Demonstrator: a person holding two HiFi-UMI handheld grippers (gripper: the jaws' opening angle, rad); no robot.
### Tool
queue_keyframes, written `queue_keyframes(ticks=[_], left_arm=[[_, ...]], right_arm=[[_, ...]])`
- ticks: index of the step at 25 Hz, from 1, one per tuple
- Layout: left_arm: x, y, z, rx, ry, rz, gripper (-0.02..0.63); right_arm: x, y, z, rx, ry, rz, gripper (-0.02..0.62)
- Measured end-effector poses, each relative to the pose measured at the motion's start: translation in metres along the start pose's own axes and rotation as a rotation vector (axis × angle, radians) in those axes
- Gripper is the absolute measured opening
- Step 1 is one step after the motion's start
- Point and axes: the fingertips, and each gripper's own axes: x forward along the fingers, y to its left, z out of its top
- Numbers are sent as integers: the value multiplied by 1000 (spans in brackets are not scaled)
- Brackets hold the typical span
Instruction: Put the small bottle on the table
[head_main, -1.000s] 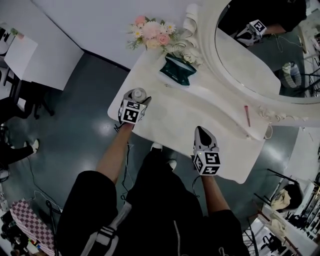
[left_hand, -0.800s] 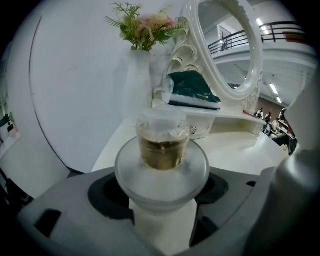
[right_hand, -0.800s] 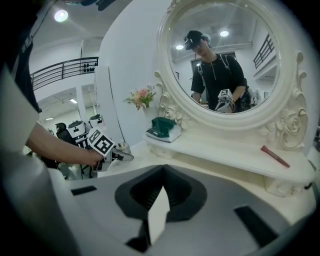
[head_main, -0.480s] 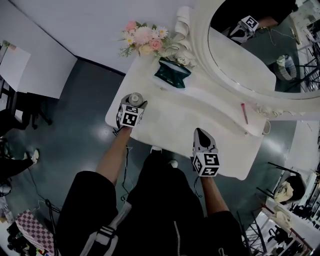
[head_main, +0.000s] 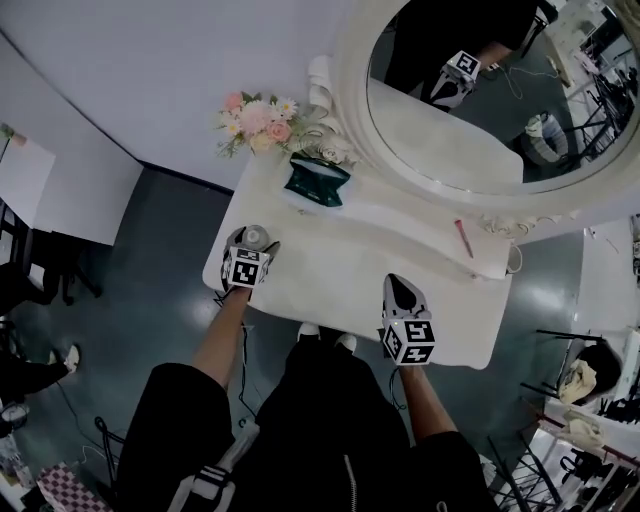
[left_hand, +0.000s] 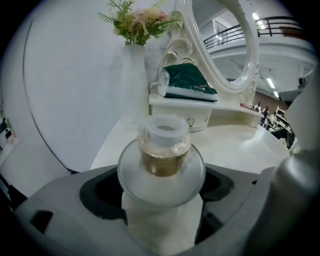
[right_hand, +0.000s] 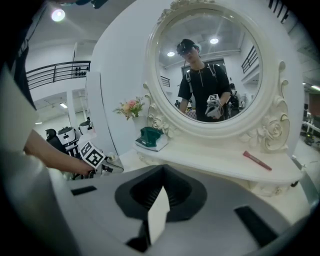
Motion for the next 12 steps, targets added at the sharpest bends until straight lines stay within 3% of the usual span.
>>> queue_keyframes(ticks=[7,12], left_arm=[[-63,-5,22,48,-105,100,410],[-106,-34,50,110,-209,109,304]], right_arm=[[-22,-19,14,8,-59,2,2],[-40,-34,24,12,-111,-1,2]])
